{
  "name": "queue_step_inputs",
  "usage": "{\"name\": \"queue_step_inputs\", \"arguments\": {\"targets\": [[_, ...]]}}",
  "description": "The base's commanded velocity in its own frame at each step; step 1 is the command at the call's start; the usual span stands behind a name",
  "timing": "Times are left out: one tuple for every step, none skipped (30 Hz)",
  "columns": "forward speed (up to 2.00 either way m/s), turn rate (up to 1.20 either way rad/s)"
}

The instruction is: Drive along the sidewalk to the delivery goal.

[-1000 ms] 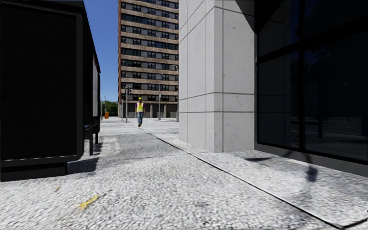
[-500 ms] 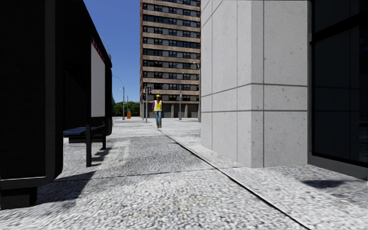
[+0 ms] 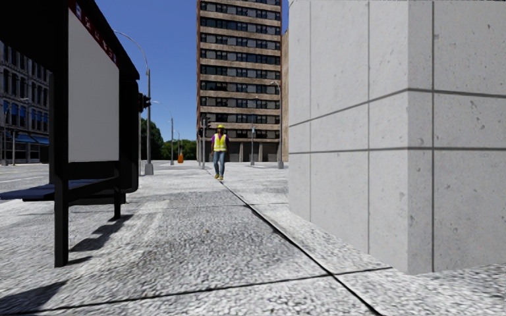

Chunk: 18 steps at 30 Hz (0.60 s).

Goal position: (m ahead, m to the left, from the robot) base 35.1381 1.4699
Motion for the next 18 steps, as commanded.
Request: {"name": "queue_step_inputs", "arguments": {"targets": [[1.98, 0.09], [1.98, 0.34], [1.98, 0.34], [1.98, 0.71], [1.98, 0.79], [1.98, 0.80], [1.98, 0.72], [1.98, 0.72], [1.98, 0.06], [1.98, 0.00], [1.98, 0.00], [1.98, 0.00], [1.98, 0.00], [1.98, 0.00], [1.98, 0.00], [1.98, 0.00], [1.98, 0.00], [1.98, 0.00]]}}
